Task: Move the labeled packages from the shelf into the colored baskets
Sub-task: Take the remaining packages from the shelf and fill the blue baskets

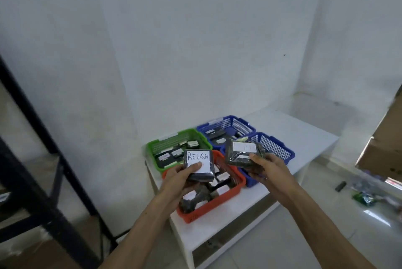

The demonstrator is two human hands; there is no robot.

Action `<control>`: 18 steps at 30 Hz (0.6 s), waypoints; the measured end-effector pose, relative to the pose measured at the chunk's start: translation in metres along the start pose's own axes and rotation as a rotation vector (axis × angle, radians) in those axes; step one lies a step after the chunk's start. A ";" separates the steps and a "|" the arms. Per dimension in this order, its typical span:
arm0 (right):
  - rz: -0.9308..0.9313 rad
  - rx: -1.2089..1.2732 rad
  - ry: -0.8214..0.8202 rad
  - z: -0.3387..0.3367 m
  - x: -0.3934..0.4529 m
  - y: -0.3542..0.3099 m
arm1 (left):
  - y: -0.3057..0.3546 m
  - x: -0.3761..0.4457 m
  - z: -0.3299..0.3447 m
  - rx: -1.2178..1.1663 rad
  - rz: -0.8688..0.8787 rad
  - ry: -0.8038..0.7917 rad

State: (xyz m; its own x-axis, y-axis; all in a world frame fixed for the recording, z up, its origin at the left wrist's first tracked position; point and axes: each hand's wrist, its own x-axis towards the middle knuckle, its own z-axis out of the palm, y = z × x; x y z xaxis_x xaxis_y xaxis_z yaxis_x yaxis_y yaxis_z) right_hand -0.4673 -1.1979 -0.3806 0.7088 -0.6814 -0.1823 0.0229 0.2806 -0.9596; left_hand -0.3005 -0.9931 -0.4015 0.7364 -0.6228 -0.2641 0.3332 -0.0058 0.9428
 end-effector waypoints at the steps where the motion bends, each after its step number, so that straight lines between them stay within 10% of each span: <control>1: -0.006 -0.017 0.006 -0.012 0.021 -0.005 | -0.002 0.020 0.011 0.012 0.002 -0.001; 18: 0.094 -0.241 0.012 -0.178 0.379 -0.095 | 0.007 0.391 0.179 0.080 -0.025 0.266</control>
State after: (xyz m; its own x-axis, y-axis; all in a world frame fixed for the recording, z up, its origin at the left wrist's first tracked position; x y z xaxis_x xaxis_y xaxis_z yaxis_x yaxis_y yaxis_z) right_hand -0.3265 -1.6027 -0.3966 0.6915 -0.6683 -0.2741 -0.2122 0.1747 -0.9615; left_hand -0.1154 -1.3768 -0.4621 0.8606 -0.3949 -0.3217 0.3136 -0.0869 0.9456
